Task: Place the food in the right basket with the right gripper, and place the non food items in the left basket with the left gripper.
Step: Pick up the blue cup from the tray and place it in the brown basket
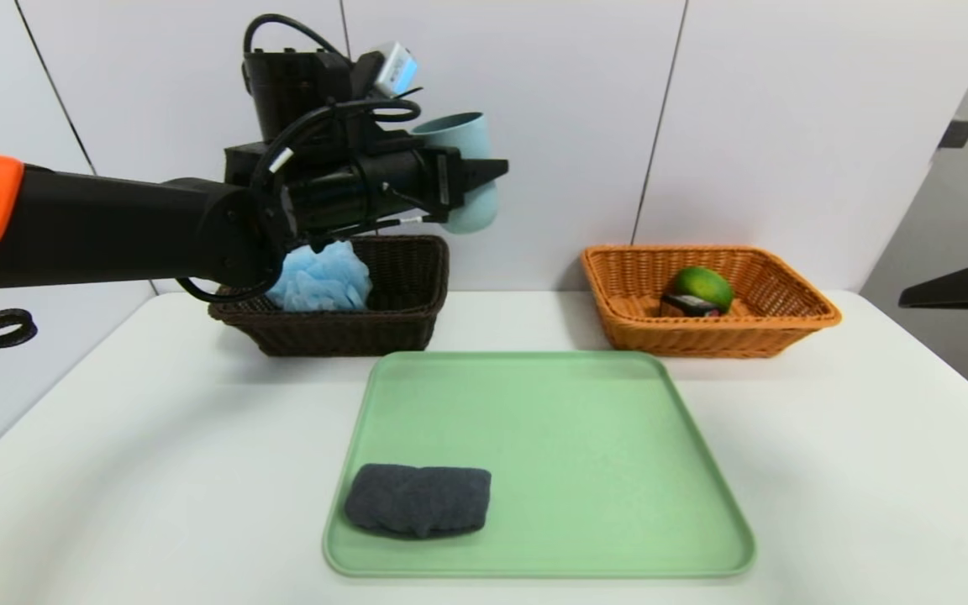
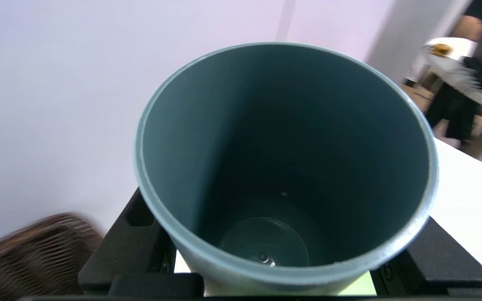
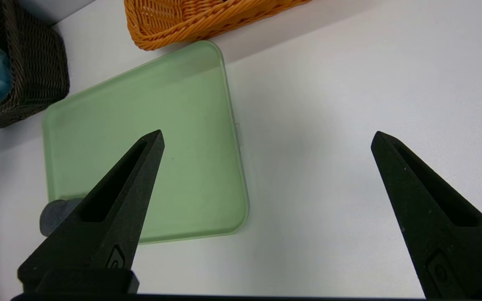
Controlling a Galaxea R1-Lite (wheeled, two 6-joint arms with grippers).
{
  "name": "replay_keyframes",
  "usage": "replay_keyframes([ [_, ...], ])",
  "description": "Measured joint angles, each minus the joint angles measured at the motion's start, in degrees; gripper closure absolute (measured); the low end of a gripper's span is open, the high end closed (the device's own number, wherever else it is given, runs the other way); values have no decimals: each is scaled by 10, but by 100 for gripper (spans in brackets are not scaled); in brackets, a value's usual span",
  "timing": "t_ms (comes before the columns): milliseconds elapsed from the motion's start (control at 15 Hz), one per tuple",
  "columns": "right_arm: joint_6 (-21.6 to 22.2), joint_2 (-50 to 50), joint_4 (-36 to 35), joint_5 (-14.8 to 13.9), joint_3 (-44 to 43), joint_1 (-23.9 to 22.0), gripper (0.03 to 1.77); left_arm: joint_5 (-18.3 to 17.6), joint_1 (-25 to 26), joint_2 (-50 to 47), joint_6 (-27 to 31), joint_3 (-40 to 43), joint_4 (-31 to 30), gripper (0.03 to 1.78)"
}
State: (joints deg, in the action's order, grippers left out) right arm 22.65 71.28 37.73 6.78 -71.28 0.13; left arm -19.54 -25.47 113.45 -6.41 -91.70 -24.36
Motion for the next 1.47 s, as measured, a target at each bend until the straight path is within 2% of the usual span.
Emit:
replay_keyframes([
  [333,0,3,0,0,0,0,9,0,58,25,2,11,-2,64],
  [667,2,2,0,0,1,-2,9,1,90,62,5,21,-2,64],
  [1200,-2,3,0,-1,2,-2,9,8,98,122,5,21,-38,64],
  [1333,-23,4,0,-2,3,-2,9,7,98,131,5,22,-38,64],
  [1467,-74,8,0,-4,8,-2,9,8,99,135,5,22,-38,64],
])
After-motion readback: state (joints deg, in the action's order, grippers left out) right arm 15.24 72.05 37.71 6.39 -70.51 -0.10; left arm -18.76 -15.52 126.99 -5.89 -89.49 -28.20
